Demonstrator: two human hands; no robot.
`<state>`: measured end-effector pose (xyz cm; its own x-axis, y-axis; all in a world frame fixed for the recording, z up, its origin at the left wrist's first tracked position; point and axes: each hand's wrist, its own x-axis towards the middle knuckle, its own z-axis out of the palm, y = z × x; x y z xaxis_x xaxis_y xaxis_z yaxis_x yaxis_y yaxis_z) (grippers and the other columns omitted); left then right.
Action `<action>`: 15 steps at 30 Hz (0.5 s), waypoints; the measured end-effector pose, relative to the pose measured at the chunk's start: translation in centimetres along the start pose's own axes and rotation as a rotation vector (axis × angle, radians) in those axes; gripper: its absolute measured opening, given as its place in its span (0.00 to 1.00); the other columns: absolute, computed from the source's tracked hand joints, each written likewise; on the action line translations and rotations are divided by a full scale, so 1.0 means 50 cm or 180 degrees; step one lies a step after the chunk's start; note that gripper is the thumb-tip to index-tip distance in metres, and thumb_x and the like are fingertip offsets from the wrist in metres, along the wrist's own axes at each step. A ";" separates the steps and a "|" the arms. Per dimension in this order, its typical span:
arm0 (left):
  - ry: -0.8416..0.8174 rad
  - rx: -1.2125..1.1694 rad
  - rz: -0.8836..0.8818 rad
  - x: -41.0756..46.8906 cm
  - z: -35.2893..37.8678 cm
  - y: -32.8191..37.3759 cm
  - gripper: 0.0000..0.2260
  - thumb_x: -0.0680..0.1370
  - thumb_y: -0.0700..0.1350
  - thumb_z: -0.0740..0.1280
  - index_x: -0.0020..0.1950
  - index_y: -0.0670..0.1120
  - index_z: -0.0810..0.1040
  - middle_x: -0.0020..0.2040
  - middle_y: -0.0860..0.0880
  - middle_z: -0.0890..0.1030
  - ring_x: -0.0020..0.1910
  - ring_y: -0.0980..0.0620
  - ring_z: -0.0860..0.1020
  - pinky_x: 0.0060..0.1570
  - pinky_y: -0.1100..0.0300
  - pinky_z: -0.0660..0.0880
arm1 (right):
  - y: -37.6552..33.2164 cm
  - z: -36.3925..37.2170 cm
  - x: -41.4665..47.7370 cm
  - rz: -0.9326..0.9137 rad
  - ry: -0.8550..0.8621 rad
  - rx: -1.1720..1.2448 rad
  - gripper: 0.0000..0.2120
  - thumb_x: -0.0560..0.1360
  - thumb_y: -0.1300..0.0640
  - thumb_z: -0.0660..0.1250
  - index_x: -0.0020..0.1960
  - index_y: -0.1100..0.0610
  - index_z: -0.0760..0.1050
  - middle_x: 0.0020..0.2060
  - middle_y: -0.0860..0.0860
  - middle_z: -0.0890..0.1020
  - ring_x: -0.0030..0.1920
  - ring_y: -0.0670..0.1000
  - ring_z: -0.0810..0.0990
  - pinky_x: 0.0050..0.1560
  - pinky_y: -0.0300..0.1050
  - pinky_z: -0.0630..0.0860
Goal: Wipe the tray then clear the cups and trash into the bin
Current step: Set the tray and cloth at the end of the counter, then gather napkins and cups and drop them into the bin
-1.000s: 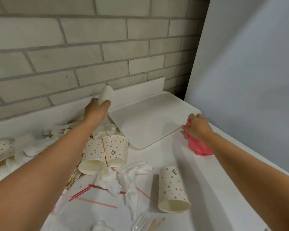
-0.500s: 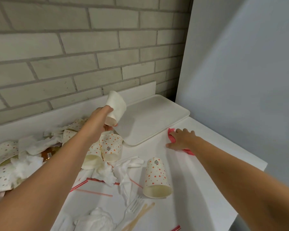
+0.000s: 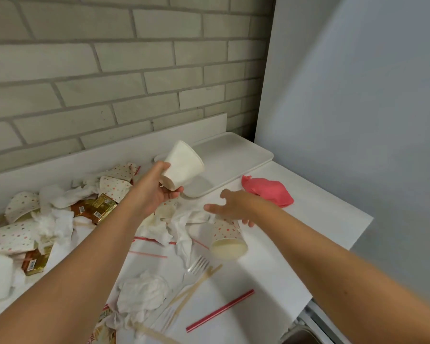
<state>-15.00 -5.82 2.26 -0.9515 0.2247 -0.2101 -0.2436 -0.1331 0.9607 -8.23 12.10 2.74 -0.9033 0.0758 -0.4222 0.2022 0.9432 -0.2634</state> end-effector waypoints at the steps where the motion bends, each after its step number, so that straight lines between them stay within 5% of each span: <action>1: 0.0020 0.0019 0.0000 -0.007 0.004 -0.004 0.08 0.80 0.47 0.57 0.51 0.44 0.71 0.46 0.40 0.75 0.34 0.47 0.76 0.27 0.62 0.73 | -0.007 0.017 -0.006 0.0085 -0.0032 0.0012 0.39 0.74 0.32 0.55 0.76 0.55 0.52 0.66 0.56 0.72 0.59 0.58 0.77 0.46 0.45 0.72; 5: 0.0034 0.0193 -0.0042 -0.036 0.007 -0.017 0.11 0.80 0.46 0.58 0.57 0.40 0.69 0.45 0.41 0.75 0.34 0.47 0.76 0.28 0.62 0.74 | -0.020 0.062 -0.017 0.0289 0.0043 0.0136 0.39 0.73 0.38 0.64 0.74 0.57 0.53 0.62 0.57 0.74 0.57 0.59 0.78 0.31 0.43 0.67; 11: -0.0025 0.0349 -0.0092 -0.108 0.000 -0.032 0.12 0.80 0.47 0.60 0.55 0.39 0.70 0.41 0.43 0.72 0.35 0.45 0.77 0.27 0.61 0.75 | -0.020 0.052 -0.079 0.0534 0.0578 0.0421 0.38 0.74 0.47 0.65 0.77 0.54 0.49 0.69 0.54 0.69 0.66 0.57 0.71 0.60 0.48 0.70; 15: -0.0477 0.0668 0.0103 -0.172 0.024 -0.038 0.12 0.79 0.50 0.61 0.53 0.41 0.73 0.44 0.44 0.74 0.37 0.46 0.79 0.37 0.59 0.78 | -0.010 0.004 -0.170 0.0696 0.1054 0.0556 0.37 0.72 0.45 0.65 0.76 0.46 0.51 0.60 0.54 0.75 0.56 0.56 0.76 0.53 0.48 0.76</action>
<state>-6.12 -6.35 2.47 -0.9159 0.3662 -0.1645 -0.1543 0.0571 0.9864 -0.59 10.92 6.27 -0.8990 0.3942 -0.1906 0.4375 0.8268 -0.3535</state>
